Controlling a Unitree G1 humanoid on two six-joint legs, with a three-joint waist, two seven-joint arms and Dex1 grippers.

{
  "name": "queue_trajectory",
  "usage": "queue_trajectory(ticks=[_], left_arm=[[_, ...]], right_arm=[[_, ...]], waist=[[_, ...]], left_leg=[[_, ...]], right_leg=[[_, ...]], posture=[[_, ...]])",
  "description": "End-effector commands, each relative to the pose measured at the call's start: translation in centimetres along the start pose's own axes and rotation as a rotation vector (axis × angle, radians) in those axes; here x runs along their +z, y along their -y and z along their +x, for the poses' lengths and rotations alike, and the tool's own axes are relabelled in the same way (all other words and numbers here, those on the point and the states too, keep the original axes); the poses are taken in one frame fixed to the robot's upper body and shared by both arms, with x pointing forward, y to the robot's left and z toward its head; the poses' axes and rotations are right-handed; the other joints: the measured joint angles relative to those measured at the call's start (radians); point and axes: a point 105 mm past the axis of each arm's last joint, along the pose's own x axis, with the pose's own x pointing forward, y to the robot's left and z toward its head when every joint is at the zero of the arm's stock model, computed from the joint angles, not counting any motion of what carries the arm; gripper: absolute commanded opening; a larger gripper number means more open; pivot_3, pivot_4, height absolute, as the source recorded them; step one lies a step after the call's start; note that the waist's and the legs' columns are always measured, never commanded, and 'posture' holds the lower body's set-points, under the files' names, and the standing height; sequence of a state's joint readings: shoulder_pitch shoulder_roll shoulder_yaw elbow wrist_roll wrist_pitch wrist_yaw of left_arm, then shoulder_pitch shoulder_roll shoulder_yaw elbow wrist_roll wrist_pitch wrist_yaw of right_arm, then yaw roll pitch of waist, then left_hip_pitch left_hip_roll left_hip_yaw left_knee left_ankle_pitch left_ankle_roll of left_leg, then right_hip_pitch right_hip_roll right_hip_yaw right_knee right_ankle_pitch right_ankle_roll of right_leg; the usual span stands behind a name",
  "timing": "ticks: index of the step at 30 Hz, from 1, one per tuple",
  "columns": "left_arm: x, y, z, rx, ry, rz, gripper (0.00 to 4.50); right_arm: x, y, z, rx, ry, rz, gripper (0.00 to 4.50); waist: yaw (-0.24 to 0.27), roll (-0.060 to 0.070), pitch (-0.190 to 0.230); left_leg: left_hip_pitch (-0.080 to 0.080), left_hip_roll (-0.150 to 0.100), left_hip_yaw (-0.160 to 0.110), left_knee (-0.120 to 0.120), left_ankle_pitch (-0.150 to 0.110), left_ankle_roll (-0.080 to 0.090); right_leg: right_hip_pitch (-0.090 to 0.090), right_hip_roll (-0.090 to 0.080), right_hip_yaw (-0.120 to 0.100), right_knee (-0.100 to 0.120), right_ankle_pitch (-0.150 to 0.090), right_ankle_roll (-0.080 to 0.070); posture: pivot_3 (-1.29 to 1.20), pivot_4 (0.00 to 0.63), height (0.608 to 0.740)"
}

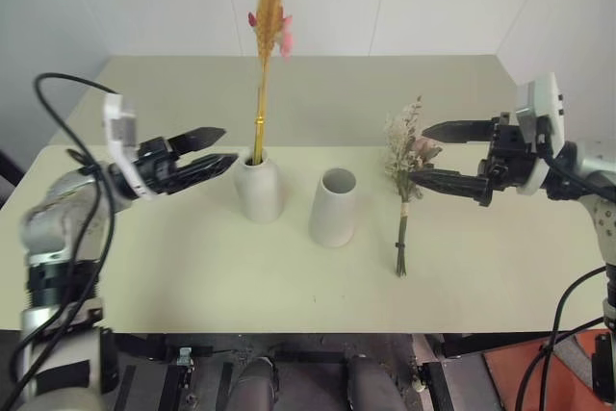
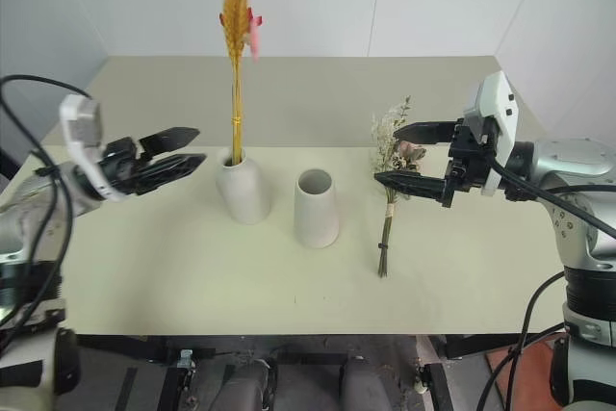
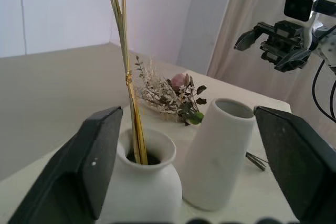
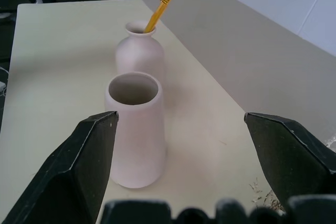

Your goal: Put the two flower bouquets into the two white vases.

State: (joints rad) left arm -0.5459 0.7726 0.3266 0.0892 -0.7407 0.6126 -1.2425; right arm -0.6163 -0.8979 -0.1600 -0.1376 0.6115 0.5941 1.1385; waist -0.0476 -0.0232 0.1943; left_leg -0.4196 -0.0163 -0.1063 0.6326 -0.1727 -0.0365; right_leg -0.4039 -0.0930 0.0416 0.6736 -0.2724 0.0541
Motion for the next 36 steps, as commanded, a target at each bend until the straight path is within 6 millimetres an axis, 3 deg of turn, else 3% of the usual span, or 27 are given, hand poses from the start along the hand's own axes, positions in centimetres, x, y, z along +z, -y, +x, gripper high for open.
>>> queue_trajectory(ticks=[1, 5, 11, 14, 18, 24, 33, 36], left_arm=[[2.1, 2.4, -1.6, -0.054, -0.046, 0.113, 4.48], [2.8, 4.4, -2.8, -0.095, -0.16, 0.209, 4.48], [4.5, 7.5, -3.0, -0.227, -0.195, 0.259, 4.48], [5.4, 8.3, -2.9, -0.26, -0.192, 0.269, 4.48], [5.3, 8.7, -2.9, -0.274, -0.208, 0.268, 4.48], [4.8, 8.6, -2.7, -0.268, -0.209, 0.264, 4.48], [4.7, 8.7, -2.8, -0.23, -0.173, 0.245, 4.48], [4.6, 8.7, -2.9, -0.222, -0.175, 0.248, 4.5]], right_arm=[[0.8, 0.1, -0.4, -0.003, 0.014, -0.017, 4.5], [-0.2, 0.4, -0.4, -0.018, -0.029, 0.029, 4.5], [-1.8, 1.3, -0.6, -0.085, -0.132, 0.125, 4.5], [-2.9, 2.1, -0.4, -0.157, -0.22, 0.27, 4.5], [-5.8, 2.1, -0.1, -0.205, -0.438, 0.353, 4.5], [-9.8, 4.3, 1.1, -0.416, -0.66, 0.545, 4.5], [-11.4, 3.2, 4.1, -0.363, -0.73, 0.651, 4.5], [-11.7, 3.5, 4.3, -0.376, -0.727, 0.648, 3.92]], waist=[[0.001, 0.0, 0.0], [0.008, 0.0, 0.0], [0.007, 0.0, 0.0], [0.002, 0.0, 0.0], [0.001, 0.0, 0.0], [-0.007, 0.0, 0.0], [-0.004, 0.0, 0.0], [-0.004, 0.0, 0.0]], left_leg=[[0.0, 0.0, 0.0, 0.0, 0.0, 0.0], [0.001, 0.0, 0.0, 0.0, 0.0, 0.0], [0.001, 0.0, 0.0, -0.001, 0.0, 0.0], [0.001, 0.001, 0.0, -0.001, 0.0, 0.0], [0.002, 0.001, 0.0, -0.003, 0.0, 0.0], [0.002, 0.001, 0.001, -0.004, 0.0, 0.0], [0.0, 0.001, 0.001, -0.004, 0.0, 0.0], [0.0, 0.001, 0.001, -0.004, 0.0, 0.0]], right_leg=[[0.0, 0.0, 0.0, 0.0, 0.0, 0.0], [0.001, 0.0, 0.0, -0.001, 0.0, 0.0], [0.001, 0.0, 0.0, -0.002, 0.0, 0.0], [0.0, 0.0, 0.0, -0.002, 0.0, 0.0], [0.0, 0.001, 0.0, -0.002, 0.0, -0.001], [0.0, 0.001, 0.001, -0.002, 0.0, -0.002], [-0.002, 0.001, 0.0, -0.003, 0.0, -0.002], [-0.001, 0.001, 0.0, -0.003, 0.0, -0.002]], posture=[[0.0, 0.15, 0.74], [0.0, 0.15, 0.74], [0.0, 0.15, 0.74], [0.0, 0.15, 0.74], [0.0, 0.15, 0.74], [0.0, 0.15, 0.74], [0.0, 0.15, 0.74], [0.0, 0.15, 0.74]])
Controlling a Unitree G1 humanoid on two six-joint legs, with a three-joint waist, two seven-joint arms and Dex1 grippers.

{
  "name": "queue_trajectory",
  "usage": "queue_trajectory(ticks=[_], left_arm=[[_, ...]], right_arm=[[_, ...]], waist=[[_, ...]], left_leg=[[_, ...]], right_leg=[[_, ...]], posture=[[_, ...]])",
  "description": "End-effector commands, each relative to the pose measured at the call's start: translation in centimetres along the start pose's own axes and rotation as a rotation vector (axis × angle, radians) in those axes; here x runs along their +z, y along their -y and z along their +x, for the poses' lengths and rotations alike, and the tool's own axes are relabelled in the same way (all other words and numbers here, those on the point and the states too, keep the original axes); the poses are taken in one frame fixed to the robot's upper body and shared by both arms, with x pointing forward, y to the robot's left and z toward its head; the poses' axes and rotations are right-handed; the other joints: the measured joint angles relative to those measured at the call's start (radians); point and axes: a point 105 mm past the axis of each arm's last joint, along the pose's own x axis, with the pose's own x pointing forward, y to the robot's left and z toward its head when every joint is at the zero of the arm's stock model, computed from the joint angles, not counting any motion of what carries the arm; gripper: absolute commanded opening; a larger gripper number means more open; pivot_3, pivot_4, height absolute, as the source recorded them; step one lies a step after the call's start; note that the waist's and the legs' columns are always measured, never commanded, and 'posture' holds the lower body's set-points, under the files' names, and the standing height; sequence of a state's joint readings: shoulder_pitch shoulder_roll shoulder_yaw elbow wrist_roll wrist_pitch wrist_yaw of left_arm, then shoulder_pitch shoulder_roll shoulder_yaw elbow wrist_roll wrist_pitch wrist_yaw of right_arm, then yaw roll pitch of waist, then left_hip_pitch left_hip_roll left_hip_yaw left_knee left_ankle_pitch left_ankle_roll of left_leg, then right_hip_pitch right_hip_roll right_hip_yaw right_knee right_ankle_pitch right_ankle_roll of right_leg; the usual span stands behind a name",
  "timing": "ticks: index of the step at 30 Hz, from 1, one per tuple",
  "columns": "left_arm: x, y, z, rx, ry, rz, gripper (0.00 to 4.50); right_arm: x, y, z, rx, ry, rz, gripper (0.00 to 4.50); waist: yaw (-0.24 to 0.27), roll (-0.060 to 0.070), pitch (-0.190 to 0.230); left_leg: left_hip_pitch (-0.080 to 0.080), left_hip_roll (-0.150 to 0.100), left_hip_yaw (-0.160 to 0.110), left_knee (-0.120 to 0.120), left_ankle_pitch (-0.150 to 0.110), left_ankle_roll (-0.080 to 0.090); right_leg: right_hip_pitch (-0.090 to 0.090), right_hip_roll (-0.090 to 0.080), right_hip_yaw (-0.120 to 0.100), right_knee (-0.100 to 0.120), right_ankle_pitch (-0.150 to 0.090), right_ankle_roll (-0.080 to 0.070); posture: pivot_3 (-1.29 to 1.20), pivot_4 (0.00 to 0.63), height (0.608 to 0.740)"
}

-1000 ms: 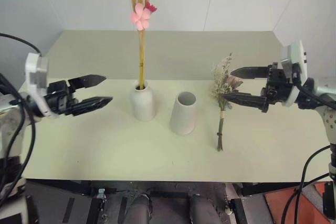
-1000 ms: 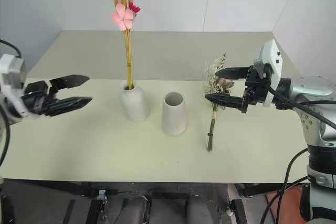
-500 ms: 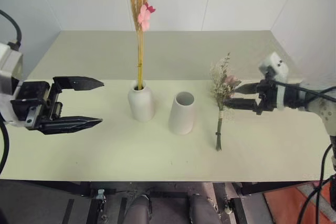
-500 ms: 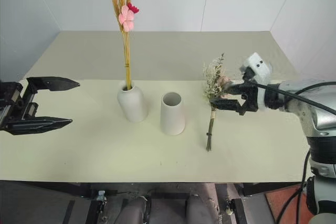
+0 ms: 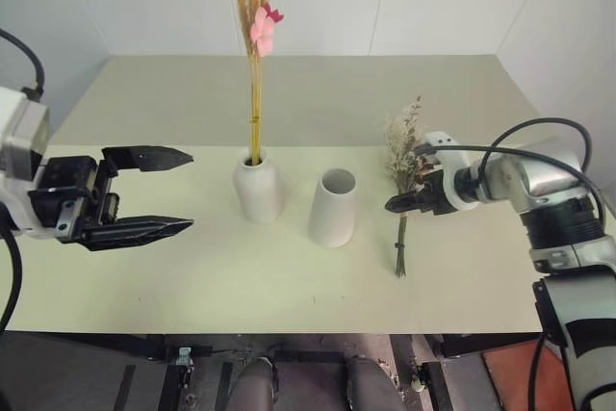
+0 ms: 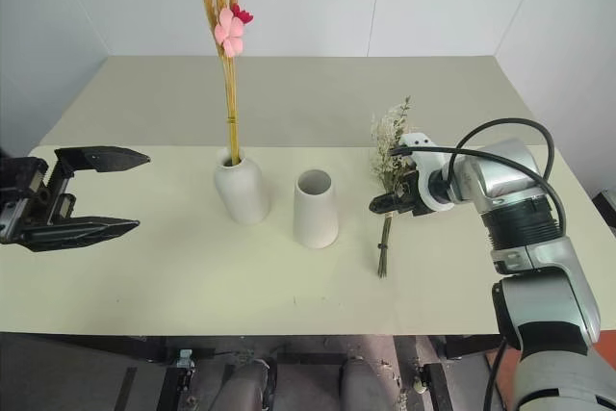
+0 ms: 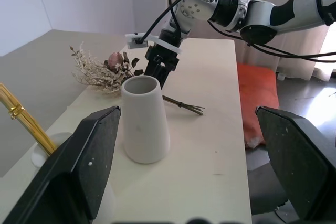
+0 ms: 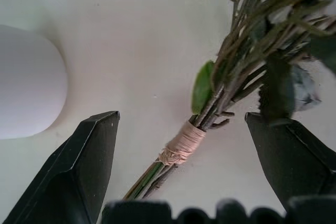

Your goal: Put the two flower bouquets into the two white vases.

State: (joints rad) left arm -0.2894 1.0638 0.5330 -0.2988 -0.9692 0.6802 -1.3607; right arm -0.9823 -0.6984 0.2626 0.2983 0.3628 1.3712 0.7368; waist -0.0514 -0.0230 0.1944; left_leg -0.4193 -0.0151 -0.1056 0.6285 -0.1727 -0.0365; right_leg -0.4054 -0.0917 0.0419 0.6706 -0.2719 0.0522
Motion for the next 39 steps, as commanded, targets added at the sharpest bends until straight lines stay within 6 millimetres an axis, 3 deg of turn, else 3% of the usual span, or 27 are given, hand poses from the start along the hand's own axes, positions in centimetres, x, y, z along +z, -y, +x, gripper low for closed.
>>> queue_trajectory(ticks=[1, 9, 11, 15, 18, 22, 23, 27, 31, 34, 39], left_arm=[[0.7, 0.4, -0.2, 0.01, 0.011, 0.04, 4.5], [0.4, 0.4, -0.4, 0.024, 0.006, 0.038, 4.5], [0.3, 0.3, -0.4, 0.029, 0.006, 0.037, 4.5], [-0.1, -0.1, -0.4, 0.049, 0.009, 0.02, 4.5], [-0.5, -0.6, -0.5, 0.068, 0.01, 0.007, 4.5], [-1.0, -1.2, -0.5, 0.085, 0.014, -0.009, 4.5], [-1.1, -1.3, -0.5, 0.087, 0.014, -0.011, 4.5], [-1.5, -1.8, -0.5, 0.09, 0.012, -0.03, 4.5], [-1.3, -2.1, -0.3, 0.073, 0.01, -0.028, 4.5], [-1.2, -2.4, -0.1, 0.065, 0.011, -0.025, 4.5], [-1.3, -2.4, 0.1, 0.055, 0.009, -0.023, 4.5]], right_arm=[[1.1, 0.5, -0.5, -0.028, 0.038, -0.001, 3.64], [1.3, 1.1, -0.7, -0.035, 0.044, 0.022, 0.89], [3.3, 2.1, -2.0, -0.061, 0.163, 0.063, 0.27], [8.2, 4.2, -5.9, -0.126, 0.482, 0.122, 0.19], [11.1, 4.5, -9.3, -0.119, 0.728, 0.109, 0.19], [13.2, 1.1, -13.1, 0.144, 1.034, 0.072, 0.19], [13.4, 0.4, -13.6, 0.197, 1.073, 0.063, 0.19], [13.0, -5.9, -15.0, 0.444, 1.202, -0.122, 0.19], [11.8, -10.2, -14.6, 0.559, 1.226, -0.254, 0.19], [11.0, -12.3, -13.9, 0.572, 1.227, -0.368, 0.19], [10.9, -13.7, -13.9, 0.624, 1.244, -0.402, 0.19]], waist=[[0.0, 0.0, 0.0], [0.0, 0.0, 0.0], [0.0, 0.0, 0.0], [0.0, 0.001, 0.001], [0.001, 0.001, 0.001], [-0.003, 0.001, 0.001], [-0.005, 0.001, 0.001], [-0.013, 0.001, 0.001], [-0.016, 0.001, 0.001], [-0.016, 0.001, 0.001], [-0.016, 0.001, 0.001]], left_leg=[[0.0, 0.0, 0.0, 0.0, 0.0, 0.0], [0.0, 0.0, 0.0, 0.0, 0.0, 0.0], [0.0, 0.0, 0.0, 0.0, 0.0, 0.0], [0.0, 0.0, 0.0, 0.0, 0.0, 0.0], [0.0, 0.0, 0.0, -0.001, 0.0, 0.0], [0.0, 0.0, 0.0, -0.001, 0.0, 0.0], [0.0, 0.0, 0.0, -0.001, 0.0, 0.0], [0.001, 0.001, 0.0, -0.001, 0.0, 0.0], [0.001, 0.001, 0.0, -0.001, 0.0, 0.0], [0.002, 0.001, 0.0, -0.001, 0.0, 0.0], [0.003, 0.001, 0.0, -0.001, 0.0, 0.0]], right_leg=[[0.0, 0.0, 0.0, 0.0, 0.0, 0.0], [0.0, 0.0, 0.0, 0.0, 0.0, 0.0], [0.0, 0.0, 0.0, 0.0, 0.0, 0.0], [-0.001, 0.0, 0.0, 0.0, 0.0, 0.0], [0.0, 0.0, 0.0, -0.001, 0.0, 0.0], [0.0, 0.0, 0.0, -0.001, 0.0, 0.0], [0.0, 0.001, 0.0, 0.0, 0.0, 0.0], [0.0, 0.001, 0.0, 0.001, 0.0, 0.0], [0.0, 0.001, 0.0, 0.002, 0.0, 0.0], [0.001, 0.001, 0.0, 0.002, 0.0, 0.0], [0.001, 0.001, 0.0, 0.002, 0.0, 0.0]], posture=[[0.0, 0.15, 0.74], [0.0, 0.15, 0.74], [0.0, 0.15, 0.74], [0.0, 0.15, 0.74], [0.0, 0.15, 0.74], [0.0, 0.15, 0.74], [0.0, 0.15, 0.74], [0.0, 0.15, 0.74], [0.0, 0.15, 0.74], [0.0, 0.15, 0.74], [0.0, 0.15, 0.74]])
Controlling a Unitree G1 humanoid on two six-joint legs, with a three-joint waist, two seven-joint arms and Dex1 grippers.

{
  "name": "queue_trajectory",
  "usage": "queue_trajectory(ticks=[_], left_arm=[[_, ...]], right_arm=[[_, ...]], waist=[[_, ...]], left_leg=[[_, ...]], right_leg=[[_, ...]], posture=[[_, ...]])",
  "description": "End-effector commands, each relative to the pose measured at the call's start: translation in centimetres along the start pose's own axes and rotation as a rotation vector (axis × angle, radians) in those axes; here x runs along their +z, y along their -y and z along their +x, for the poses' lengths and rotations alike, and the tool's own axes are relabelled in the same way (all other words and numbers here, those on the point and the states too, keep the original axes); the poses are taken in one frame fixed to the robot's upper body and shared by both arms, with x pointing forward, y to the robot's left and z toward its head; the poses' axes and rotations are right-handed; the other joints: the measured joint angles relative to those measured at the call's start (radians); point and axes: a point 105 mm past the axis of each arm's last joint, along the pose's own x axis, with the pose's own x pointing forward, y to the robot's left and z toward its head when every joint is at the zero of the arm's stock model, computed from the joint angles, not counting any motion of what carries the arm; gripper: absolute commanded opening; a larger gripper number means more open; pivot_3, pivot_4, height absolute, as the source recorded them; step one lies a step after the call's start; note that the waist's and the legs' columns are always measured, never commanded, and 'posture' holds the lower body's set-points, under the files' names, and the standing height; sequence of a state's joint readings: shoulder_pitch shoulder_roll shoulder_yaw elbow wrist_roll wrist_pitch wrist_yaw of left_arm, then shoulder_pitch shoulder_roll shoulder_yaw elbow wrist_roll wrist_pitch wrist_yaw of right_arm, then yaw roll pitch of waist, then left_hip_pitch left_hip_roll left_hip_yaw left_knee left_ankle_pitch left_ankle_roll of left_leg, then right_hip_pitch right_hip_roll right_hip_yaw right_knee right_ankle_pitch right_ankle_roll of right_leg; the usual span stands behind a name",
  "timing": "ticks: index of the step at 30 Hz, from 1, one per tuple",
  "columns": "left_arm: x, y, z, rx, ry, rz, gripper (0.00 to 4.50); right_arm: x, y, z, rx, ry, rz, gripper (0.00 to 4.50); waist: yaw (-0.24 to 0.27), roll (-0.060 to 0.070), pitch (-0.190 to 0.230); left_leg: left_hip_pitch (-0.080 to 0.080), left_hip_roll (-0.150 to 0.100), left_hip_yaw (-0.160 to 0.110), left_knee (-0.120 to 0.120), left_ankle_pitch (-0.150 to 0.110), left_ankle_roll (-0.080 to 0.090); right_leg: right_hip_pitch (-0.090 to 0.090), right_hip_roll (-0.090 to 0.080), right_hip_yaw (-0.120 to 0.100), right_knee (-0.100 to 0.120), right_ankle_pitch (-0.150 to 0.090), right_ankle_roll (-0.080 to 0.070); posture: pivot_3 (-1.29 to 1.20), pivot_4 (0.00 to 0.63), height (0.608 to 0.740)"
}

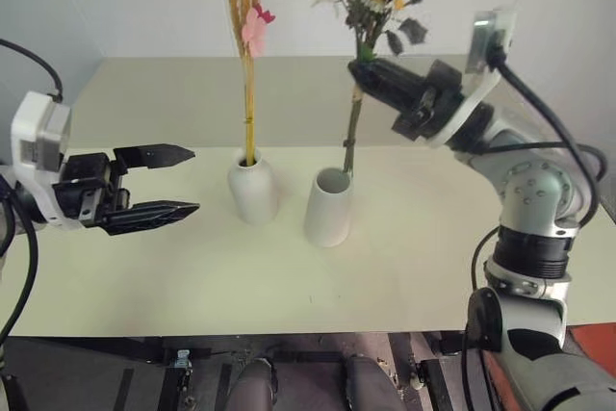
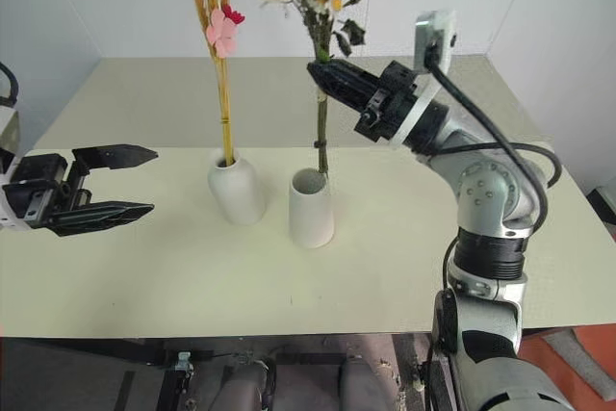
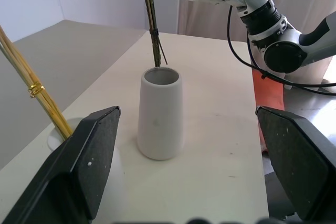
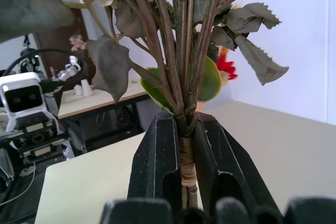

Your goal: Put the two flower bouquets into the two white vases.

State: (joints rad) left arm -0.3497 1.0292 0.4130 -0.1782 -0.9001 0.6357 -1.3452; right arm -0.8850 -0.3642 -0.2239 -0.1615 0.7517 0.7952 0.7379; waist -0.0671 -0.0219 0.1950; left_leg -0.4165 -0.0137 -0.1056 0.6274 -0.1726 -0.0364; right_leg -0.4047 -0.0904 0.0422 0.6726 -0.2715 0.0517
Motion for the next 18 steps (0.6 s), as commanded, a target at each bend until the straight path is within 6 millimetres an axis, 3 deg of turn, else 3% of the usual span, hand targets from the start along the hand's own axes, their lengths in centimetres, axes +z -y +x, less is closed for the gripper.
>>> queue_trajectory(ticks=[1, 11, 18], left_arm=[[0.8, -0.1, -0.1, 0.006, 0.001, 0.045, 4.5], [0.8, 0.1, -0.4, 0.016, -0.009, 0.049, 4.5], [1.0, 0.1, -0.4, 0.02, -0.015, 0.053, 4.5]], right_arm=[[1.7, -1.4, 0.5, 0.057, 0.065, -0.059, 0.19], [-1.6, -1.7, 1.0, 0.052, 0.011, -0.029, 0.19], [-4.0, -1.1, 0.3, 0.009, -0.027, -0.004, 0.19]], waist=[[0.0, 0.0, 0.0], [0.0, 0.0, 0.0], [0.0, 0.0, 0.0]], left_leg=[[0.0, 0.0, 0.0, 0.0, 0.0, 0.0], [0.0, 0.0, 0.0, 0.0, 0.0, 0.0], [0.0, 0.0, 0.0, 0.0, 0.0, 0.0]], right_leg=[[0.0, 0.0, 0.0, 0.0, 0.0, 0.0], [0.0, 0.0, 0.0, 0.0, 0.0, 0.0], [0.0, 0.0, 0.0, 0.0, 0.0, 0.0]], posture=[[0.0, 0.15, 0.74], [0.0, 0.15, 0.74], [0.0, 0.15, 0.74]])
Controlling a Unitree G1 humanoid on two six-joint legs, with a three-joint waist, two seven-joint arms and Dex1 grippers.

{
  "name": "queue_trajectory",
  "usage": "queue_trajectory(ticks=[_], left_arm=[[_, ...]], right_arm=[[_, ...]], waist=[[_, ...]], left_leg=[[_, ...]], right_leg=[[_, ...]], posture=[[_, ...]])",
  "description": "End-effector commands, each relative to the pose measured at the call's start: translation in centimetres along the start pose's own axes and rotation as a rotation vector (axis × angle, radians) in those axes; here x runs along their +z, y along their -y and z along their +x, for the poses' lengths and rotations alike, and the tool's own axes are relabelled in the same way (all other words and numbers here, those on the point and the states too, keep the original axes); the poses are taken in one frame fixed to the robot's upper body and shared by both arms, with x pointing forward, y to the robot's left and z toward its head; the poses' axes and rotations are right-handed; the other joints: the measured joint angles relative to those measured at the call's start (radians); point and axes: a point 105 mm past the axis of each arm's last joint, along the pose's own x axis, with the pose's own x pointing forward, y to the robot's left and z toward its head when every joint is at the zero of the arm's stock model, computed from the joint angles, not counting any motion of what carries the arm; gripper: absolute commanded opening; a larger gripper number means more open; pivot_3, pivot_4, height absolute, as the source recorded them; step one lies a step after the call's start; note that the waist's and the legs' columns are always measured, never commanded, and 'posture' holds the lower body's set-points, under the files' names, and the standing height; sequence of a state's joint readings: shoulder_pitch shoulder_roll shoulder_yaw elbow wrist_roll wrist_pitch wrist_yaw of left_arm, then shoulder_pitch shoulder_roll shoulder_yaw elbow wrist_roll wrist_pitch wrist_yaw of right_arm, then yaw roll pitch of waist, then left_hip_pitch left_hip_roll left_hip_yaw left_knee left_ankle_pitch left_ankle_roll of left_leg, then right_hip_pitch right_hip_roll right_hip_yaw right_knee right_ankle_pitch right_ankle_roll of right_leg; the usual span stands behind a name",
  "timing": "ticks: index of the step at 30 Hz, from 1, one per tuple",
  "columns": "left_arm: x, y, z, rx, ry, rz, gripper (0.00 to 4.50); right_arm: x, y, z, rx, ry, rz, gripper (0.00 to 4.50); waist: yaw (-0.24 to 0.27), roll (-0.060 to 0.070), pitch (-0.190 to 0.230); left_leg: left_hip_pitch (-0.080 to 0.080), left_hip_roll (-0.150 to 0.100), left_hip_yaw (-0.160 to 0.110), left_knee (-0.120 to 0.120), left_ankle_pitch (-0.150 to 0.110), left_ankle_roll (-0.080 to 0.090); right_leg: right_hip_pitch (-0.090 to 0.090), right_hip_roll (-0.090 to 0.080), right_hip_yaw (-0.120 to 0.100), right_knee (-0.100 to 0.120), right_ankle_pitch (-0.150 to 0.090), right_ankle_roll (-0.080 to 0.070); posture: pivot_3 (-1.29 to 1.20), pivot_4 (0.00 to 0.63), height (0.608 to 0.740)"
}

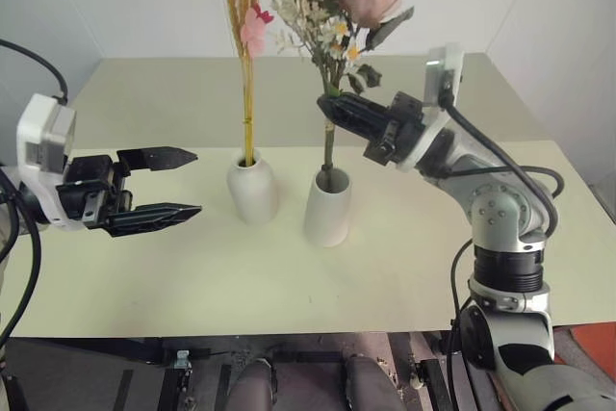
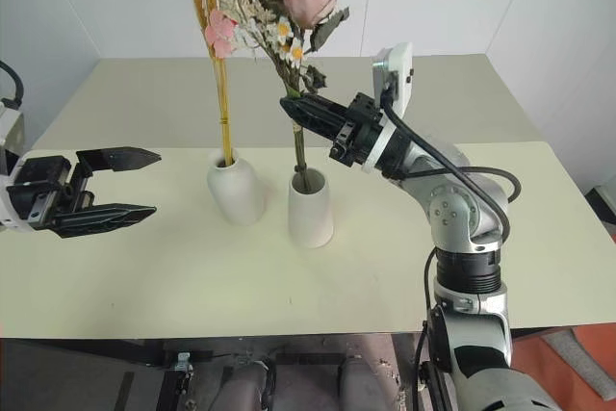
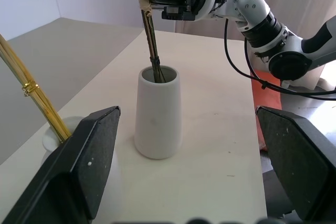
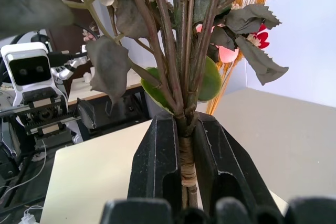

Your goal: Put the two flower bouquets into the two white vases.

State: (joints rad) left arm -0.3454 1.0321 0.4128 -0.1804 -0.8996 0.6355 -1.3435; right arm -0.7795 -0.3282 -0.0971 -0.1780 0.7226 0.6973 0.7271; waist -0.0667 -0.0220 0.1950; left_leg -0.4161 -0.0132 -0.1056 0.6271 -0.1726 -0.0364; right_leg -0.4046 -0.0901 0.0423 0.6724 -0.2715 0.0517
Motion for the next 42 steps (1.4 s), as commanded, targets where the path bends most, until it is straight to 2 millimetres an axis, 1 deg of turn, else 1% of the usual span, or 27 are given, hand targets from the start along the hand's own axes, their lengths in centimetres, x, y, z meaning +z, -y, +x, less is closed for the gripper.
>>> queue_trajectory(ticks=[1, 3, 4, 5, 6, 7, 8, 9, 11, 13, 14, 16, 21, 25, 28, 32, 37, 42], left_arm=[[1.1, 0.0, -0.4, 0.019, -0.012, 0.056, 4.5], [1.1, 0.0, -0.5, 0.021, -0.016, 0.058, 4.5], [1.1, 0.0, -0.5, 0.022, -0.018, 0.059, 4.5], [1.1, 0.0, -0.5, 0.023, -0.02, 0.059, 4.5], [1.2, -0.1, -0.5, 0.026, -0.023, 0.061, 4.5], [1.2, -0.1, -0.6, 0.028, -0.025, 0.062, 4.5], [1.2, -0.2, -0.7, 0.032, -0.028, 0.062, 4.5], [1.3, -0.2, -0.8, 0.035, -0.033, 0.064, 4.5], [1.4, -0.3, -1.0, 0.039, -0.043, 0.067, 4.5], [1.5, -0.4, -1.1, 0.047, -0.047, 0.068, 4.5], [1.5, -0.4, -1.2, 0.049, -0.047, 0.069, 4.5], [1.6, -0.4, -1.2, 0.053, -0.044, 0.07, 4.5], [1.4, -0.1, -1.1, 0.071, -0.036, 0.067, 4.5], [1.1, 0.4, -1.6, 0.101, -0.04, 0.058, 4.5], [1.1, 1.1, -2.9, 0.143, -0.059, 0.043, 4.5], [1.4, 2.1, -4.5, 0.222, -0.084, 0.035, 4.5], [1.6, 3.1, -5.1, 0.279, -0.096, 0.03, 4.5], [1.3, 4.3, -4.9, 0.299, -0.106, 0.024, 4.5]], right_arm=[[-0.3, 0.2, -0.5, -0.031, 0.016, -0.036, 0.19], [-1.3, -0.1, -1.1, -0.03, -0.012, -0.046, 0.92], [-1.7, -0.2, -1.4, -0.027, -0.026, -0.049, 1.11], [-2.0, -0.4, -1.7, -0.024, -0.034, -0.051, 1.48], [-2.4, -0.7, -2.4, -0.013, -0.047, -0.059, 1.83], [-2.6, -0.8, -2.8, -0.005, -0.055, -0.064, 2.22], [-2.8, -1.1, -3.6, 0.005, -0.063, -0.062, 2.5], [-3.0, -1.2, -4.2, 0.013, -0.072, -0.065, 2.89], [-3.2, -1.5, -5.2, 0.025, -0.09, -0.063, 3.54], [-3.6, -1.9, -6.2, 0.072, -0.144, -0.08, 4.28], [-3.8, -2.1, -6.7, 0.096, -0.172, -0.094, 4.48], [-3.9, -2.2, -7.5, 0.127, -0.217, -0.121, 4.48], [-3.5, -1.0, -9.7, 0.15, -0.345, -0.163, 4.48], [-3.3, -0.1, -11.4, 0.171, -0.435, -0.191, 4.48], [-2.7, 1.0, -12.8, 0.157, -0.501, -0.21, 4.48], [-2.1, 1.7, -14.3, 0.146, -0.545, -0.225, 4.48], [-1.8, 2.9, -15.4, 0.085, -0.567, -0.247, 4.48], [-1.7, 4.3, -15.9, 0.011, -0.607, -0.286, 4.48]], waist=[[0.0, 0.0, 0.0], [0.001, 0.0, 0.0], [0.001, 0.0, 0.0], [0.001, 0.0, 0.0], [0.001, 0.0, 0.0], [0.001, 0.0, 0.0], [0.002, 0.0, 0.0], [0.003, 0.0, 0.0], [0.004, 0.0, 0.0], [0.004, 0.0, 0.0], [0.004, 0.0, 0.0], [0.006, 0.0, 0.0], [0.006, 0.0, 0.0], [0.006, 0.0, 0.0], [0.004, 0.0, 0.0], [0.007, 0.0, 0.0], [0.012, 0.0, 0.0], [0.02, 0.0, 0.0]], left_leg=[[0.0, 0.0, 0.0, 0.0, 0.0, 0.0], [0.0, 0.0, 0.0, 0.0, 0.0, 0.0], [0.0, 0.0, 0.0, 0.0, 0.0, 0.0], [0.0, 0.0, 0.0, 0.0, 0.0, 0.0], [0.0, 0.0, 0.0, 0.0, 0.0, 0.0], [0.0, 0.0, 0.0, 0.0, 0.0, 0.0], [0.0, 0.0, 0.0, 0.0, 0.0, 0.0], [0.0, 0.0, 0.0, 0.0, 0.0, 0.0], [0.0, 0.0, 0.0, 0.0, 0.0, 0.0], [0.0, 0.0, 0.0, 0.0, 0.0, 0.0], [0.001, 0.0, 0.0, 0.0, 0.0, 0.0], [0.001, 0.0, 0.0, 0.0, 0.0, 0.0], [0.001, 0.001, 0.0, 0.0, 0.0, 0.0], [0.001, 0.001, 0.0, 0.0, 0.0, 0.0], [0.001, 0.001, 0.001, 0.0, 0.0, 0.0], [0.001, 0.002, 0.001, 0.0, 0.0, 0.0], [0.001, 0.003, 0.002, 0.0, 0.0, 0.0], [0.001, 0.004, 0.003, 0.0, 0.0, 0.0]], right_leg=[[0.0, 0.0, 0.0, 0.0, 0.0, 0.0], [0.0, 0.0, 0.0, 0.0, 0.0, 0.0], [0.0, 0.0, 0.0, 0.0, 0.0, 0.0], [0.0, 0.0, 0.0, 0.0, 0.0, 0.0], [0.0, 0.0, 0.0, 0.0, 0.0, 0.0], [0.0, 0.0, 0.0, 0.0, 0.0, 0.0], [0.0, 0.0, 0.0, 0.0, 0.0, 0.0], [0.0, 0.0, 0.0, -0.001, 0.0, 0.0], [0.001, 0.0, 0.0, -0.001, 0.0, 0.0], [0.001, 0.0, 0.0, -0.001, 0.0, 0.0], [0.001, 0.0, 0.0, -0.001, 0.0, 0.0], [0.001, 0.0, 0.0, -0.001, 0.0, 0.001], [0.002, 0.0, 0.0, -0.002, 0.0, 0.0], [0.002, 0.0, 0.0, -0.003, 0.0, 0.0], [0.002, 0.0, 0.0, -0.003, 0.0, 0.0], [0.002, 0.001, 0.0, -0.005, 0.0, 0.0], [0.003, 0.001, 0.0, -0.007, 0.0, 0.0], [0.003, 0.002, 0.0, -0.008, 0.0, -0.001]], posture=[[0.0, 0.15, 0.74], [0.0, 0.15, 0.74], [0.0, 0.15, 0.74], [0.0, 0.15, 0.74], [0.0, 0.15, 0.74], [0.0, 0.15, 0.74], [0.0, 0.15, 0.74], [0.0, 0.15, 0.74], [0.0, 0.15, 0.74], [0.0, 0.15, 0.74], [0.0, 0.15, 0.74], [0.0, 0.15, 0.74], [0.0, 0.15, 0.74], [0.0, 0.15, 0.74], [0.0, 0.15, 0.74], [0.0, 0.15, 0.74], [0.0, 0.15, 0.74], [0.0, 0.15, 0.74]])
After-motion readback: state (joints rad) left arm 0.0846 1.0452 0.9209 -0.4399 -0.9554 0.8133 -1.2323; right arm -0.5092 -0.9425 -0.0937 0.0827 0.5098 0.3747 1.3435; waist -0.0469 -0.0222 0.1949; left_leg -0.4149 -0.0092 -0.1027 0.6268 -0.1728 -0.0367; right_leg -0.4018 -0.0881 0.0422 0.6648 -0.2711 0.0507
